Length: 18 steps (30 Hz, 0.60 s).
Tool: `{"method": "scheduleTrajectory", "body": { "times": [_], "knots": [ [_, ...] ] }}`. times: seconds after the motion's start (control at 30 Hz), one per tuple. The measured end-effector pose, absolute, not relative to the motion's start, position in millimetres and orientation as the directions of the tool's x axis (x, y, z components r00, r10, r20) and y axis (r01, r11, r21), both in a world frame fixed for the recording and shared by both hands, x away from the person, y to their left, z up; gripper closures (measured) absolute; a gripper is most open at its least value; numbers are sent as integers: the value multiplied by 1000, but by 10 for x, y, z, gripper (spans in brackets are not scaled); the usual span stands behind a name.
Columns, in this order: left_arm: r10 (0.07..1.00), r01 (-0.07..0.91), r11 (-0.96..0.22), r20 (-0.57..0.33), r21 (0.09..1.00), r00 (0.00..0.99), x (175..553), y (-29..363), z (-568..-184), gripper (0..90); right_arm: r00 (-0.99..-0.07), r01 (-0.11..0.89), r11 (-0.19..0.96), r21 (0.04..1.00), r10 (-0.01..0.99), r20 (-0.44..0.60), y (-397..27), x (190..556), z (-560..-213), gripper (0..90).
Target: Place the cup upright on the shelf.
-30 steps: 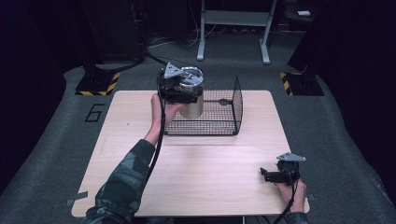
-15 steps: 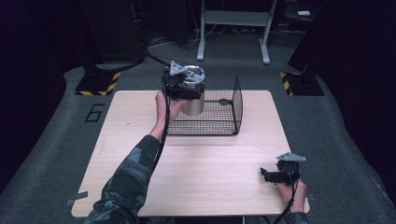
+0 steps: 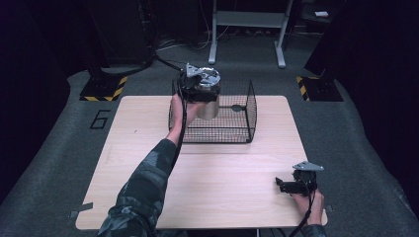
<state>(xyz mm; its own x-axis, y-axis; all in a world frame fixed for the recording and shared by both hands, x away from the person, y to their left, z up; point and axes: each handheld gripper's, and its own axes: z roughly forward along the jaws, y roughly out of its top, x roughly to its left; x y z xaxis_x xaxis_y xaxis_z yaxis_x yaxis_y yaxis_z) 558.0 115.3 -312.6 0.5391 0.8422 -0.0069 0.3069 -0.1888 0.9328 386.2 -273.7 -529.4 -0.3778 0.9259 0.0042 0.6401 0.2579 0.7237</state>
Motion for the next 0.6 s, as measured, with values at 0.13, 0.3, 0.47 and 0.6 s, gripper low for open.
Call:
{"method": "scheduleTrajectory", "body": {
  "times": [0.13,0.3,0.47,0.6],
  "knots": [
    [845,315,-211,11,925,535,5644,1129,-3167,41,-378,640,258,724,926,5,-2737,3862,-5294,31],
    [861,337,-183,-15,924,508,5703,1105,-3245,40,-379,637,259,726,926,3,-2738,3861,-5296,32],
    [873,340,-186,-3,922,488,5773,1072,-3323,40,-379,638,259,725,926,2,-2738,3862,-5295,31],
    [879,363,-178,-18,915,477,5831,1068,-3402,40,-379,638,259,725,925,3,-2738,3862,-5295,32]
  ]
}}
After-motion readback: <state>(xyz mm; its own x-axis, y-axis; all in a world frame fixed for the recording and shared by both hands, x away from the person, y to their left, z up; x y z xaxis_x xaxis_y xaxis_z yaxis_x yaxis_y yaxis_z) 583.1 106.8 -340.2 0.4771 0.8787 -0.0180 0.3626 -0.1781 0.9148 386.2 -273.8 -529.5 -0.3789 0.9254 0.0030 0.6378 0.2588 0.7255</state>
